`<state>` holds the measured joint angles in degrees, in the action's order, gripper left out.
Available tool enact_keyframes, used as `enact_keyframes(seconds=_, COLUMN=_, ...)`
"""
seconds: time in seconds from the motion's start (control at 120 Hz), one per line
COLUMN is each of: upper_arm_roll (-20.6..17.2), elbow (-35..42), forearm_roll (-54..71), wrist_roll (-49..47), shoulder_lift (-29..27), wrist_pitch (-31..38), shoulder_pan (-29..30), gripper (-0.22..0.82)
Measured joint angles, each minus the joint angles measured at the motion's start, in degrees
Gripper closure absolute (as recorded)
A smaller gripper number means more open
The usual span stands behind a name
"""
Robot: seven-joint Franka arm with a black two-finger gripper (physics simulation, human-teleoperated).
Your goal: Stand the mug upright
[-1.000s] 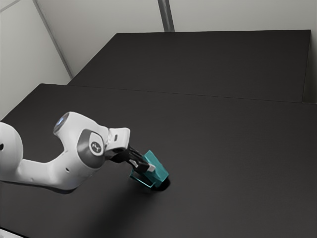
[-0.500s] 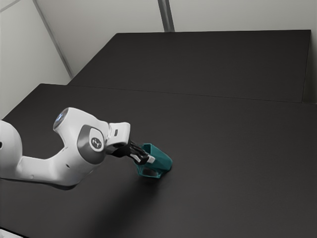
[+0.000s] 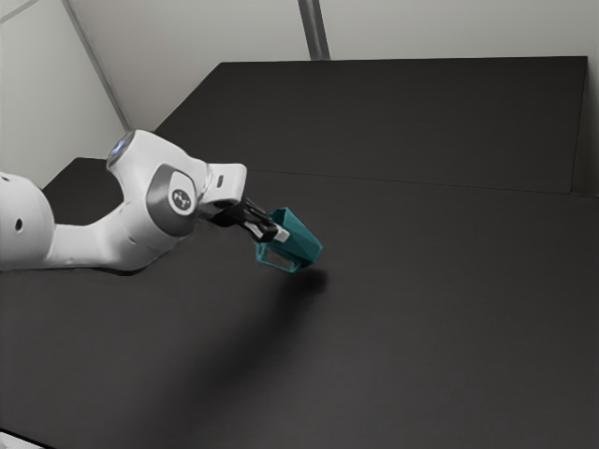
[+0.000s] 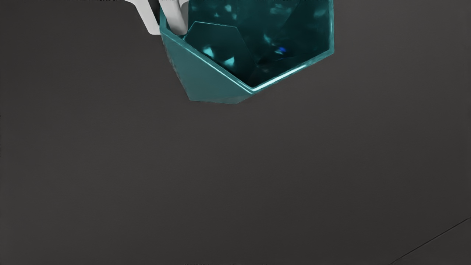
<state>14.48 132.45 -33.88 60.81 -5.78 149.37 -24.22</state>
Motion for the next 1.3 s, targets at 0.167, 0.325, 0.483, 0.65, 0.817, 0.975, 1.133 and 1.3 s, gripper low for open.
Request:
enact_keyframes(seconds=0.167, upper_arm_roll=-0.89, elbow=-2.05, forearm_roll=11.88, wrist_roll=-10.59, shoulder_lift=-1.85, wrist_pitch=-12.03, shoulder_pan=1.48, gripper=0.79)
enact_keyframes(seconds=0.325, upper_arm_roll=-6.20, elbow=1.76, forearm_roll=14.94, wrist_roll=-20.26, shoulder_lift=-6.52, wrist_pitch=-19.81, shoulder_pan=6.31, gripper=0.79)
enact_keyframes(seconds=0.483, upper_arm_roll=-6.71, elbow=4.96, forearm_roll=16.04, wrist_roll=-27.86, shoulder_lift=-9.36, wrist_pitch=-23.17, shoulder_pan=9.54, gripper=0.79)
enact_keyframes(seconds=0.65, upper_arm_roll=-6.79, elbow=4.76, forearm_roll=18.44, wrist_roll=-33.27, shoulder_lift=-7.62, wrist_pitch=-19.67, shoulder_pan=10.14, gripper=0.79)
enact_keyframes(seconds=0.817, upper_arm_roll=-7.94, elbow=4.41, forearm_roll=19.11, wrist_roll=-36.05, shoulder_lift=-5.00, wrist_pitch=-13.61, shoulder_pan=10.11, gripper=0.79)
enact_keyframes(seconds=0.975, upper_arm_roll=-9.00, elbow=3.36, forearm_roll=18.93, wrist_roll=-37.64, shoulder_lift=-3.79, wrist_pitch=-9.10, shoulder_pan=10.18, gripper=0.79)
enact_keyframes(seconds=1.133, upper_arm_roll=-9.41, elbow=3.25, forearm_roll=18.56, wrist_roll=-38.81, shoulder_lift=-3.43, wrist_pitch=-6.10, shoulder_pan=10.16, gripper=0.79)
enact_keyframes(seconds=1.3, upper_arm_roll=-10.18, elbow=3.16, forearm_roll=18.42, wrist_roll=-39.71, shoulder_lift=-2.45, wrist_pitch=-3.01, shoulder_pan=10.17, gripper=0.79)
